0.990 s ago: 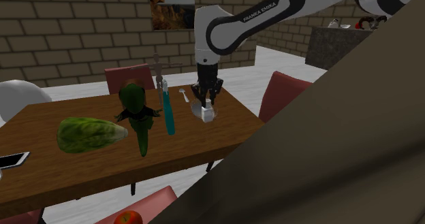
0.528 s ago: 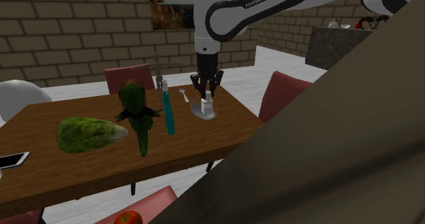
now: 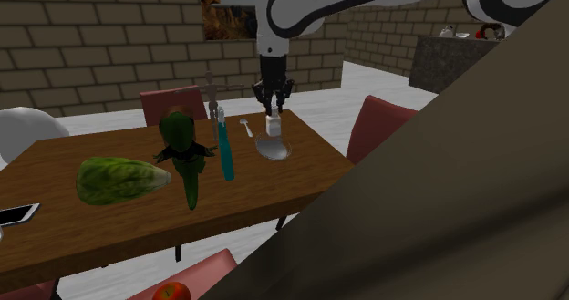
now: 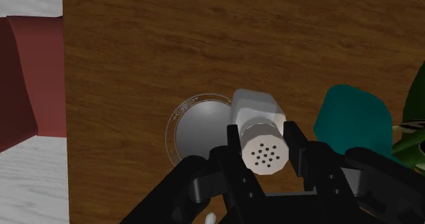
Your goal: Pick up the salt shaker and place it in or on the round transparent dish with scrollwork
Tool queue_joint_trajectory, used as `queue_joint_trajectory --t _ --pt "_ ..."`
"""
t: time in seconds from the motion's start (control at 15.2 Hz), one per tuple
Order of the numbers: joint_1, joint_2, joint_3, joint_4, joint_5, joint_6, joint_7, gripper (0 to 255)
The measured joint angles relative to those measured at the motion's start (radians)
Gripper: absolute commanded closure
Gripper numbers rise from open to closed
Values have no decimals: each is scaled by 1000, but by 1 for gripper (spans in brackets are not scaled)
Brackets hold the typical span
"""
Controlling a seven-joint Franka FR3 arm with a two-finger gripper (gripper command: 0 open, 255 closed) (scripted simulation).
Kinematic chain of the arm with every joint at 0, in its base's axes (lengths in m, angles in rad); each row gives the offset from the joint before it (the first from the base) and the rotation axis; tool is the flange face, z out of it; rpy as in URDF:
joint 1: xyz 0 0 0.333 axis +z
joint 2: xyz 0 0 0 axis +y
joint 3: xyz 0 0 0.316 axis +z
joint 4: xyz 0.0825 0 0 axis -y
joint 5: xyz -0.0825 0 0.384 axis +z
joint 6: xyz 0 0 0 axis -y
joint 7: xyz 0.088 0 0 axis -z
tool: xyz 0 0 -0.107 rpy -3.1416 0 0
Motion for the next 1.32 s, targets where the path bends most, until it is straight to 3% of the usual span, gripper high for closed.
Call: queue_joint_trajectory --t 0.59,1.32 --pt "-53 233 -58 332 -70 -109 -104 255" --pt "-55 262 -62 239 -80 11 -101 255"
